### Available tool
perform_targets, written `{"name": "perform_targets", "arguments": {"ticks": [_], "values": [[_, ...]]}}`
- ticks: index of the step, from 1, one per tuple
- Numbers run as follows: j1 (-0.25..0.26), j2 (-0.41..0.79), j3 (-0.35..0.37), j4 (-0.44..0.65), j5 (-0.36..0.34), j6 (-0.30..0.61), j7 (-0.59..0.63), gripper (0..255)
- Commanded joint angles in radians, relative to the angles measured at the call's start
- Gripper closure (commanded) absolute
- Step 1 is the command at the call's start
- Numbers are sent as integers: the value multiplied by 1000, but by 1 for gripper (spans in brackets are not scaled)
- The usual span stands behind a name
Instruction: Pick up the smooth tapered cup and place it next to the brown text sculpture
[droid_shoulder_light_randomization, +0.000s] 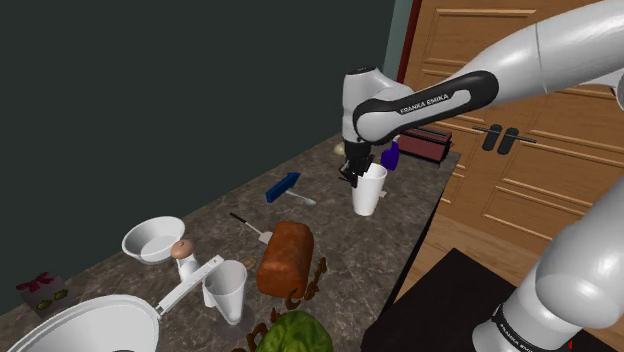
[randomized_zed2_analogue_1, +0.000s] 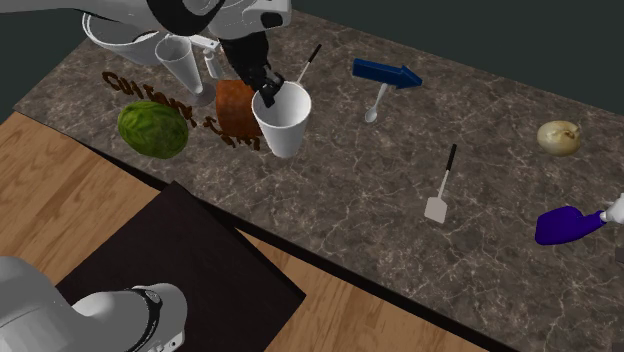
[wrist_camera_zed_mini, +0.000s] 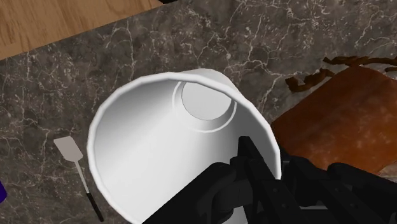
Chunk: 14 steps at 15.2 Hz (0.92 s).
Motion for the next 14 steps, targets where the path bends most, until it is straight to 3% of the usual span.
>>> {"name": "perform_targets", "arguments": {"ticks": [1,11,14], "values": [[13,-60,12,-66,13,5,19,255],[123,-361,101,-336,123,-35,137,255],[133,-371,112,-371,132,-12,152,255]]}}
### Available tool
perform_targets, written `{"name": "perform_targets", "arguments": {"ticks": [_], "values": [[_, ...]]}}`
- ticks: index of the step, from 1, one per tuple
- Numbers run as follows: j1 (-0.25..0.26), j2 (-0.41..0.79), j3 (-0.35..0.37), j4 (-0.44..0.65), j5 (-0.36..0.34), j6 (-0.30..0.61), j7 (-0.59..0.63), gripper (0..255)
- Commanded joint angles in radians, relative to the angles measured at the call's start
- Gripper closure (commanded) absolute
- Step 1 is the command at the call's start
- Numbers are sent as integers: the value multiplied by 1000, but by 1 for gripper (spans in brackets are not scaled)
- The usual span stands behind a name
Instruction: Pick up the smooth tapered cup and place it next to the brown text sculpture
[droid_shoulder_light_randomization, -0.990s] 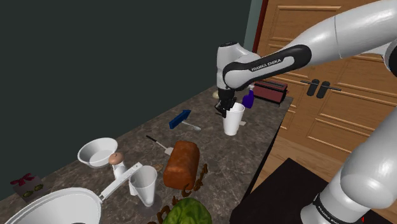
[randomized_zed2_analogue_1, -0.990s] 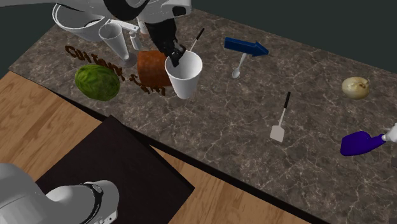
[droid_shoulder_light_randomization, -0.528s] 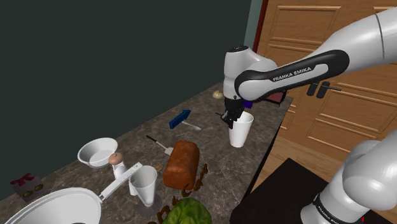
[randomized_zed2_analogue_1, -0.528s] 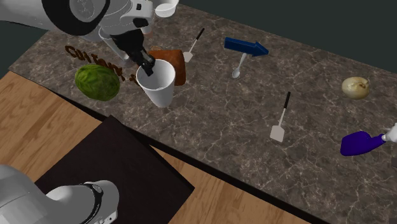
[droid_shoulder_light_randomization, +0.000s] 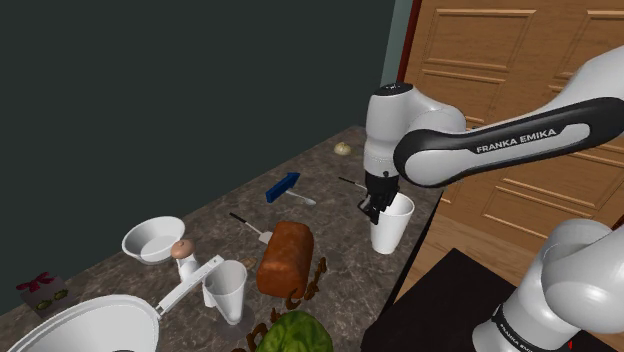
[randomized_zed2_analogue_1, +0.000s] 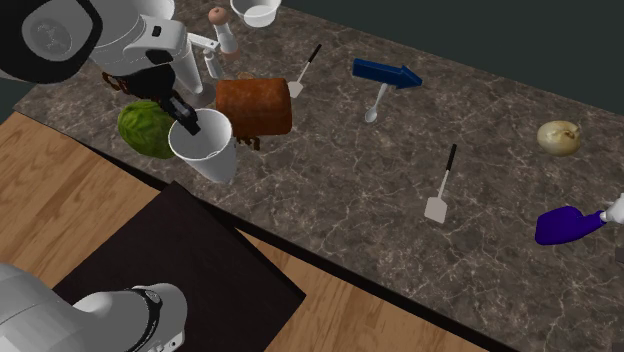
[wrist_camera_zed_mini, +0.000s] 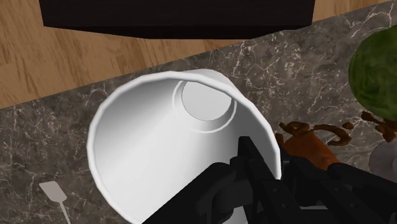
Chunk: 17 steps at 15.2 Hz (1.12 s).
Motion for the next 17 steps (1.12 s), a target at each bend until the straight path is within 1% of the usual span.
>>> {"name": "perform_targets", "arguments": {"ticks": [1,17], "values": [[2,3,5,-23,1,26,7,255],[-18,144,39,-140,-36,278,65,255]]}}
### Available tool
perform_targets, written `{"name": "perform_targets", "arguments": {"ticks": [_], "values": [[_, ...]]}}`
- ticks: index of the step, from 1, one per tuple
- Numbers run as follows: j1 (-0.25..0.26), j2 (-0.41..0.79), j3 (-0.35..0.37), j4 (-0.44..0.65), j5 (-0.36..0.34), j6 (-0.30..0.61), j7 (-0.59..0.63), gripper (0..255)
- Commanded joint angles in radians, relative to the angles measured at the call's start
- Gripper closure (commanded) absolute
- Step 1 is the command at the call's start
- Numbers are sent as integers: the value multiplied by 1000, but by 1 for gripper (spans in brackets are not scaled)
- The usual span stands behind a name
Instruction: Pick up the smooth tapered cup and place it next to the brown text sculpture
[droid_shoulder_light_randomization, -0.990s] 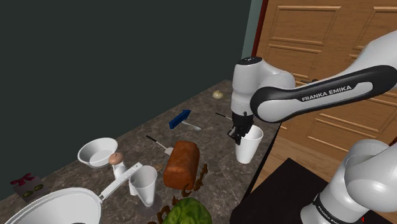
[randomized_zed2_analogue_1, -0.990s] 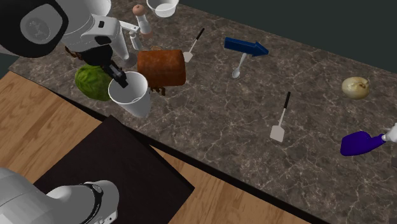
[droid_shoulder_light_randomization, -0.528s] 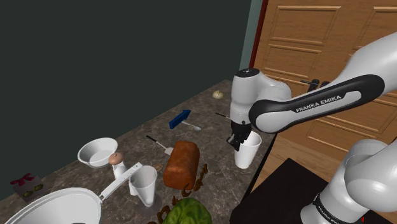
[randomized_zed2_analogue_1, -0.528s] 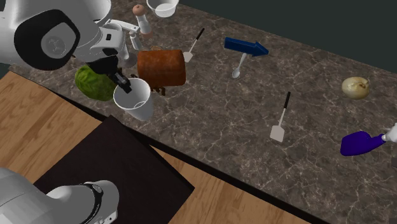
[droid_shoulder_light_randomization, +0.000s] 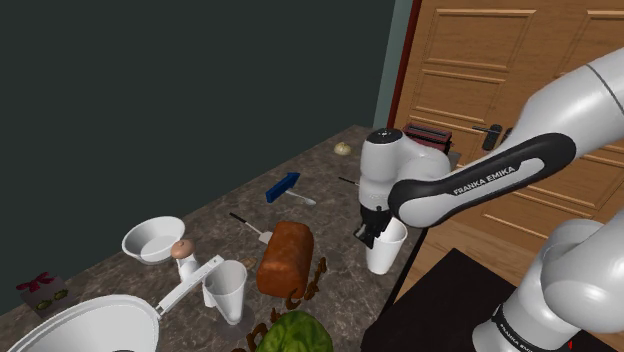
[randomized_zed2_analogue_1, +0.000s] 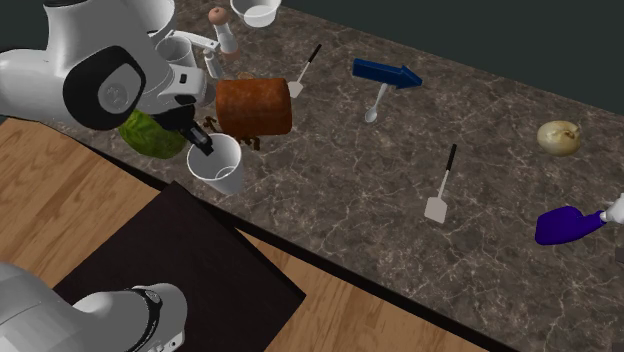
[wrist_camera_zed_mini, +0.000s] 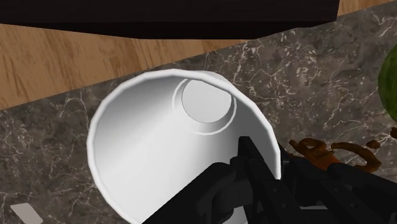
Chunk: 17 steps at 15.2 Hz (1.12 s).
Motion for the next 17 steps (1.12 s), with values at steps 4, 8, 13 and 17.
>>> {"name": "perform_targets", "arguments": {"ticks": [4,8,13,17], "values": [[-12,60,12,-24,-25,82,27,255],[-25,114,22,-39,-55,148,55,255],[-45,189,34,-52,-108,230,101,255],[-62,255,39,-56,-168,292,150,255]]}}
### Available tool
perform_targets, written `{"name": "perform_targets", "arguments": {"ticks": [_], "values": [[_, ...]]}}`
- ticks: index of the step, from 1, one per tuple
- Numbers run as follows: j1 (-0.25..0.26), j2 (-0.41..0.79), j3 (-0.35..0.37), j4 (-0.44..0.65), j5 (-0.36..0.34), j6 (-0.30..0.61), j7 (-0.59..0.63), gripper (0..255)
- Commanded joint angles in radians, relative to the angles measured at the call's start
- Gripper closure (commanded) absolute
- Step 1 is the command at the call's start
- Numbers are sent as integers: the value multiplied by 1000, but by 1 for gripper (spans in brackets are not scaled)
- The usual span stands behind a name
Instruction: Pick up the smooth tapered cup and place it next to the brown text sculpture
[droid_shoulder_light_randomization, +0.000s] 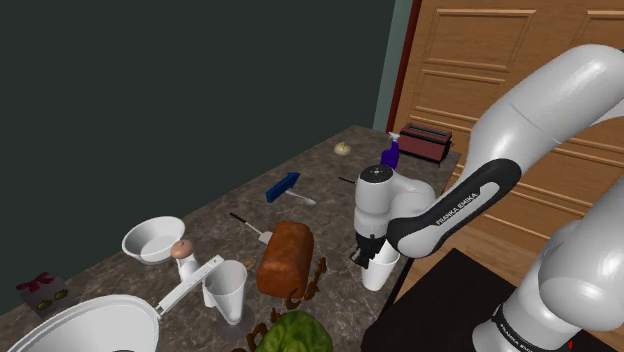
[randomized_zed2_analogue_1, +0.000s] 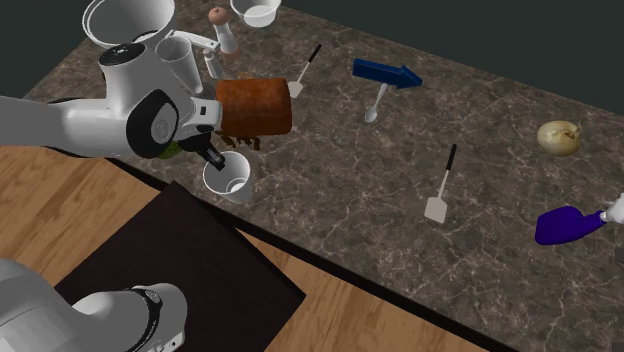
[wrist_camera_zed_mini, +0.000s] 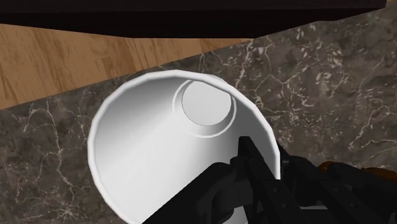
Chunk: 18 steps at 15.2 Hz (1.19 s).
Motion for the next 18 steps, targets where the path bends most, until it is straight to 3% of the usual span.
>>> {"name": "perform_targets", "arguments": {"ticks": [1,5,13,14,18], "values": [[-9,37,2,1,-37,33,30,255],[-24,121,-4,6,-138,99,109,255],[-22,121,-5,6,-137,99,109,255],[-22,121,-5,6,-137,99,109,0],[-22,121,-5,6,-137,99,109,0]]}}
